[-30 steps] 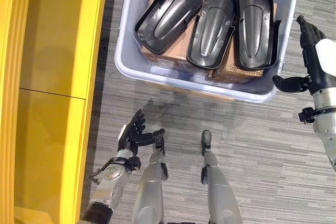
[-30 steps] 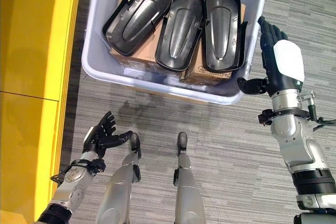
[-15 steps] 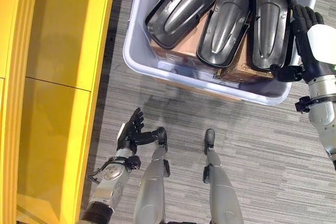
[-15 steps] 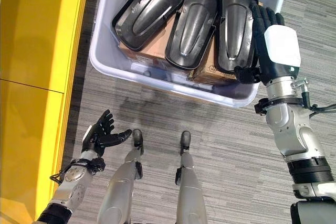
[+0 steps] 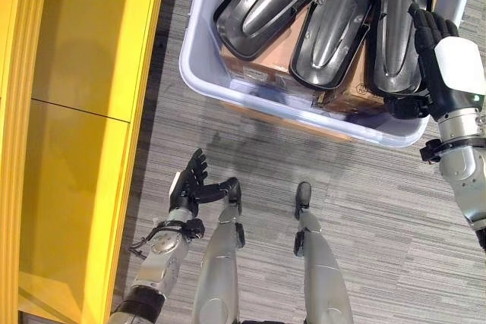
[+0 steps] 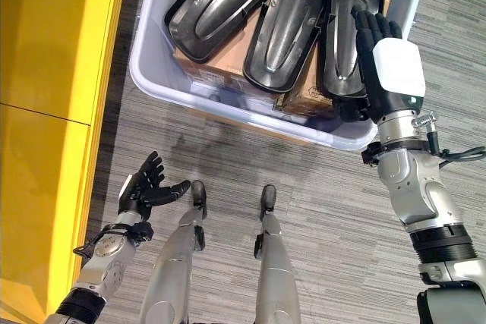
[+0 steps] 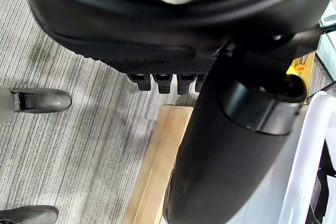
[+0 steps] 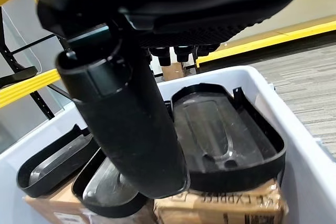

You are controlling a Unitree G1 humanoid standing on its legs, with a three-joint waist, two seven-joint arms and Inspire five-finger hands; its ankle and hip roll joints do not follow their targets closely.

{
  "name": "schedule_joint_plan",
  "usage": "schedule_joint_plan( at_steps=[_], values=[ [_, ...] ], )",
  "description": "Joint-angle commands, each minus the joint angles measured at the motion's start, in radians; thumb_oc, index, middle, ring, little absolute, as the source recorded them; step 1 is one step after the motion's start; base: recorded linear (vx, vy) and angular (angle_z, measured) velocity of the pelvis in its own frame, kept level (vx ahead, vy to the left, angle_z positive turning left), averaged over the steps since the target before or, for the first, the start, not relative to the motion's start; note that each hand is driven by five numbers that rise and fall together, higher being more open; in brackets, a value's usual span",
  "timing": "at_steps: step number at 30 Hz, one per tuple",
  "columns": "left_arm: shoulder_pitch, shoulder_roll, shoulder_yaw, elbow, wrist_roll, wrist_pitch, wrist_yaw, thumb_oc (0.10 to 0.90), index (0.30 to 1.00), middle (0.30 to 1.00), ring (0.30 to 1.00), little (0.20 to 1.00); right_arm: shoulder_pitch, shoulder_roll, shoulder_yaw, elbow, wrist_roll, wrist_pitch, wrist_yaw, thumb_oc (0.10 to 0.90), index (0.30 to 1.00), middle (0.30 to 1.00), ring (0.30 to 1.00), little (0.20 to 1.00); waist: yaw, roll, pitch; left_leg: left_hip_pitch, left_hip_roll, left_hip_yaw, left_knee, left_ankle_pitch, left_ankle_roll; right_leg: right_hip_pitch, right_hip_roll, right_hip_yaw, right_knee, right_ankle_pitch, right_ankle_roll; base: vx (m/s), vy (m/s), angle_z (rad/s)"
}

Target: Move parts from the plastic box to the shelf.

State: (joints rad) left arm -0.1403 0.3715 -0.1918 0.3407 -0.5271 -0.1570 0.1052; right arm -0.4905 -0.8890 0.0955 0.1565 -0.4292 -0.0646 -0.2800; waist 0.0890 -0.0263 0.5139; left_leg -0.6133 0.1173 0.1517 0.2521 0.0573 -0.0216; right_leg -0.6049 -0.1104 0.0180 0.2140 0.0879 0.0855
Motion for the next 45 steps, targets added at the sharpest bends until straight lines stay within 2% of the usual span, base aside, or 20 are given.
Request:
schedule_joint_plan(
  at_steps=[1, 9, 30, 45],
  values=[
    [0.046, 0.017, 0.024, -0.09, 0.02, -0.072, 0.012, 0.9, 1.0, 1.0, 1.0, 1.0, -0.07, -0.044, -0.053, -0.071, -0.001, -0.026, -0.085, 0.9, 1.0, 1.0, 1.0, 1.0, -0.005, 0.003, -0.053, -0.024, 0.028, -0.096, 0.107, -0.127, -0.035, 0.059, -0.029, -0.008, 0.108, -0.101, 0.042, 0.0, 0.0, 0.0],
    [0.051, 0.021, 0.031, -0.09, 0.023, -0.071, 0.01, 0.9, 1.0, 1.0, 1.0, 1.0, -0.029, -0.031, -0.074, -0.094, 0.004, -0.033, -0.083, 0.9, 1.0, 1.0, 1.0, 1.0, -0.013, 0.005, -0.053, -0.048, 0.025, -0.097, 0.125, -0.135, -0.029, 0.039, -0.028, -0.005, 0.118, -0.103, 0.042, 0.0, 0.0, 0.0],
    [0.054, 0.049, 0.029, -0.111, 0.03, -0.079, 0.013, 0.9, 1.0, 1.0, 1.0, 1.0, -0.13, -0.136, -0.081, -0.043, -0.006, -0.012, -0.124, 0.9, 1.0, 1.0, 1.0, 1.0, -0.012, 0.012, -0.04, -0.084, 0.019, -0.098, 0.135, -0.134, -0.027, -0.009, -0.028, 0.001, 0.14, -0.105, 0.039, 0.0, 0.0, 0.0],
    [0.046, 0.054, 0.028, -0.116, 0.049, -0.078, 0.019, 0.9, 1.0, 1.0, 1.0, 1.0, -0.093, -0.1, -0.076, -0.029, -0.016, -0.001, -0.112, 0.9, 1.0, 1.0, 1.0, 1.0, -0.012, 0.028, -0.029, -0.113, 0.012, -0.101, 0.16, -0.143, -0.021, -0.04, -0.029, 0.001, 0.171, -0.117, 0.038, 0.0, 0.0, 0.0]
  ],
)
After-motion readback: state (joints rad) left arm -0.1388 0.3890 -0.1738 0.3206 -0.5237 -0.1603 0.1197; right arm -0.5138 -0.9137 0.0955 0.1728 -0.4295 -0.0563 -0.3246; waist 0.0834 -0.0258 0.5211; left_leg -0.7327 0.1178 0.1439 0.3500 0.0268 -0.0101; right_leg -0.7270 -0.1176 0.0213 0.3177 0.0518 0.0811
